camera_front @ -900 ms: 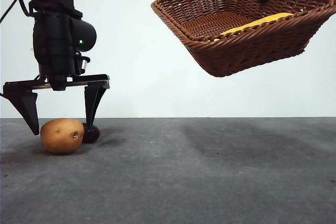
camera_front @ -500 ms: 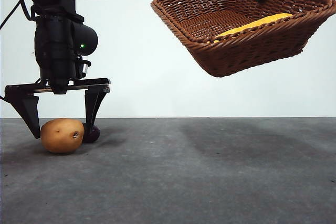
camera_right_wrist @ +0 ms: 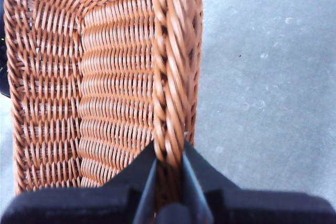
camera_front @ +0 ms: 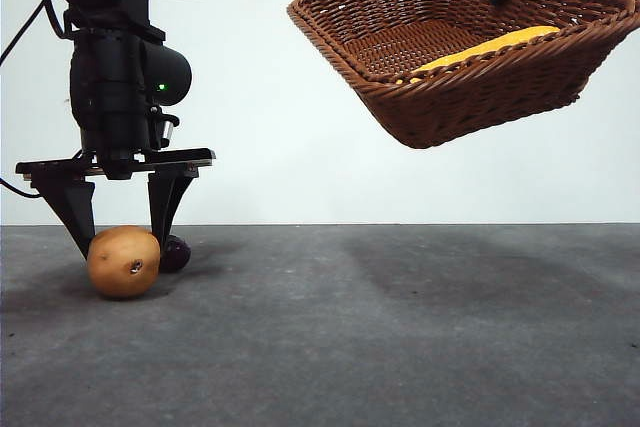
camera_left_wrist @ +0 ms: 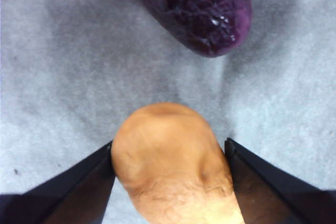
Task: Help me put the vegetables on the table into the basket
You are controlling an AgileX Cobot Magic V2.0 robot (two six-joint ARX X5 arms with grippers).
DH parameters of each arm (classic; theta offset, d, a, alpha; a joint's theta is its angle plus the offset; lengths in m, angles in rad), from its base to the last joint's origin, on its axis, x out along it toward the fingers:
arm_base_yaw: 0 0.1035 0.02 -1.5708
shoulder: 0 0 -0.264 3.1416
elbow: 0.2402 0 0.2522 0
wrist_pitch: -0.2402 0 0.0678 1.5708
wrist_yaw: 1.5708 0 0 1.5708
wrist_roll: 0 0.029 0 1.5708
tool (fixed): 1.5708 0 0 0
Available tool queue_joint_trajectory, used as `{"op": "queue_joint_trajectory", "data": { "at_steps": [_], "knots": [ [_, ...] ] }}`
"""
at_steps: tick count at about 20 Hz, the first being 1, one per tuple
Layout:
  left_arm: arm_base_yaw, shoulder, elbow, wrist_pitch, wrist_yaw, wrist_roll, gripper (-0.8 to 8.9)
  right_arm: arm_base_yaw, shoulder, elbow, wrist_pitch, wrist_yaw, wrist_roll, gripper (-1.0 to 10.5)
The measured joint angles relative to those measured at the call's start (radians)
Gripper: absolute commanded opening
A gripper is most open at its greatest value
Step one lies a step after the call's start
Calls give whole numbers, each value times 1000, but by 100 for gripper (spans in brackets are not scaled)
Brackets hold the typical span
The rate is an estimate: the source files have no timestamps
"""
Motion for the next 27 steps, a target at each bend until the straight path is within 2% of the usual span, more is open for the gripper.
{"op": "queue_joint_trajectory", "data": {
  "at_steps": [6,9,15,20,24,27],
  "knots": [
    [0,-1,0,5,7,89,-8,0,0,0,-27,0,0,-10],
    [0,-38,0,43,43,140,-8,0,0,0,-41,2,0,-10],
    [12,-284,-1,84,86,271,-8,0,32,0,-76,2,19,-10],
    [-2,-492,-1,109,203,345,-7,8,76,-61,-68,3,43,-10],
    [-150,-626,0,143,215,378,-7,40,85,-174,47,-22,102,-10],
    [-300,-610,0,166,209,386,-7,89,85,-217,122,-45,155,-10]
  ]
}}
